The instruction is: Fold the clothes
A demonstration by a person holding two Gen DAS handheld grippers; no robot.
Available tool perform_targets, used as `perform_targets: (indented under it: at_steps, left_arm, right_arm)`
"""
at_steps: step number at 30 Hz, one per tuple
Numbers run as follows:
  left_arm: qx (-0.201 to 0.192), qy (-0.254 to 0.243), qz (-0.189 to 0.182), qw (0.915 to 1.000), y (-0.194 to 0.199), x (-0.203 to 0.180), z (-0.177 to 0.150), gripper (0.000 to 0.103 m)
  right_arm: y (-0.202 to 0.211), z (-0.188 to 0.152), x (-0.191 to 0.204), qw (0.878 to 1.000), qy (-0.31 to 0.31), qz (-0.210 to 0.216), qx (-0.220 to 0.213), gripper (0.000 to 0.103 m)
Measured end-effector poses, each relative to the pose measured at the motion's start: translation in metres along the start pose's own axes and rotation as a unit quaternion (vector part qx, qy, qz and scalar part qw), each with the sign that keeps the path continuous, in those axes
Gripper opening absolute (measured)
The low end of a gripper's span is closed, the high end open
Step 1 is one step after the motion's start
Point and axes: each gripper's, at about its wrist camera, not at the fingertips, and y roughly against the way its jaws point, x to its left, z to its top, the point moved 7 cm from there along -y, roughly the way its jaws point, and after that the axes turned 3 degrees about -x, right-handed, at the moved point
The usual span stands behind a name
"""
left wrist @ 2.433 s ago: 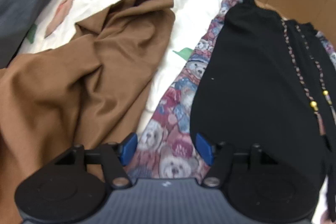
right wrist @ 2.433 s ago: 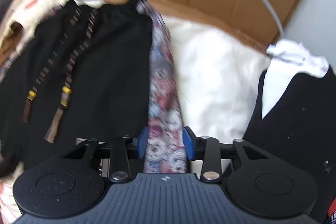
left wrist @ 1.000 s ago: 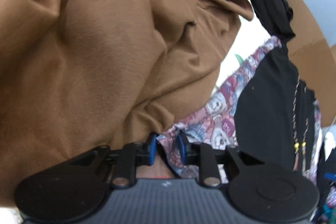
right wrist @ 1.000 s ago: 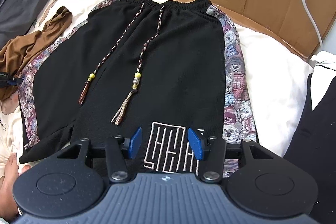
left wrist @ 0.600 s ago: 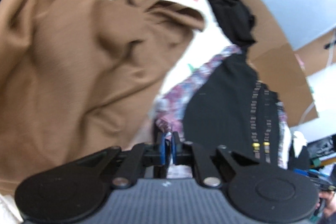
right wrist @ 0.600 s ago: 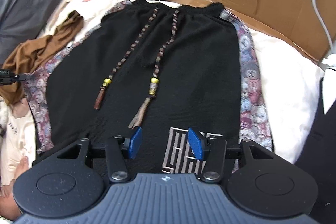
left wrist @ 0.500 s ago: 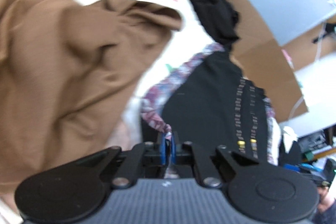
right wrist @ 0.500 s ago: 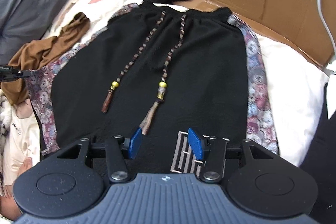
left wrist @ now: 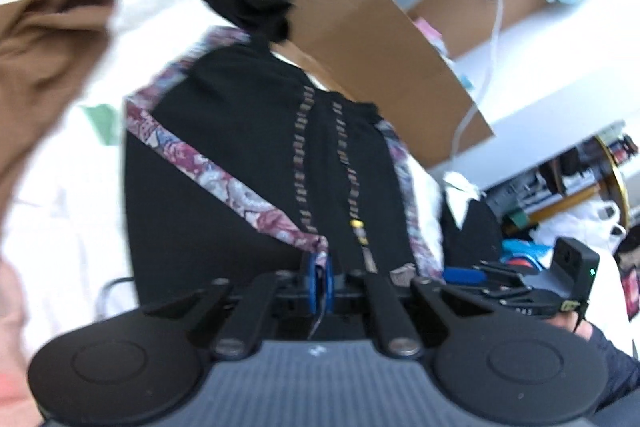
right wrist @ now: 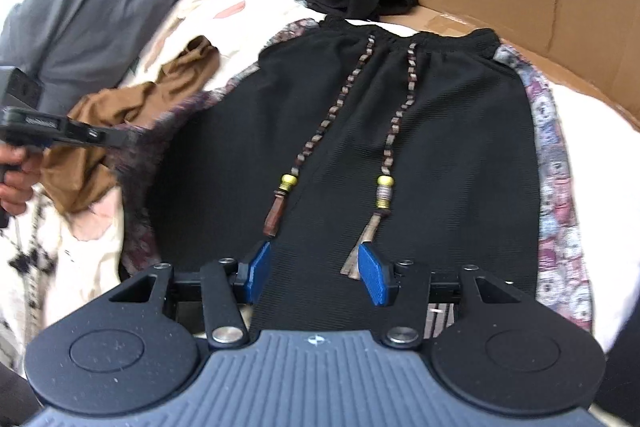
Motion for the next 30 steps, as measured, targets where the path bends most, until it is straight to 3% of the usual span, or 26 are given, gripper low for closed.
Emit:
perform_targets:
  at_steps: [5, 12, 25, 27, 28, 30]
  left_arm:
    - [0.023, -0.021, -0.034, 0.9989, -0.03, -0.037, -0.006, 0.005]
    - [0.05, -0.054, -0.063, 0.9952, -0.067, -0.077, -0.014, 0.005]
    - [0.092, -0.086, -0.103, 0.9867, -0.117, -0.134, -0.029, 0.005]
    - [0.092, -0.084, -0.104, 0.9868, -0.119, -0.138, -0.029, 0.005]
    - [0.091, -0.084, -0.104, 0.9869, -0.121, -0.139, -0.029, 0.005]
    - [0.089, -0.08, -0.108, 0.9869, -0.122, -0.141, -0.029, 0.005]
  right_arm:
    - [-0.005, 0.009, 0.025, 0.999, -0.002, 0.035, -0.009, 0.054]
    - [-0.012, 0.018, 0.044, 0.999, 0.003, 0.049, -0.017, 0.054]
    - [-0.011, 0.024, 0.027, 0.999, -0.022, 0.012, -0.035, 0.053]
    - [-0.012, 0.022, 0.023, 0.999, -0.021, 0.004, -0.034, 0.038]
    - [-0.012, 0.021, 0.021, 0.999, -0.023, 0.003, -0.034, 0.036]
    - [-0.012, 0.019, 0.014, 0.999, -0.024, -0.005, -0.037, 0.019]
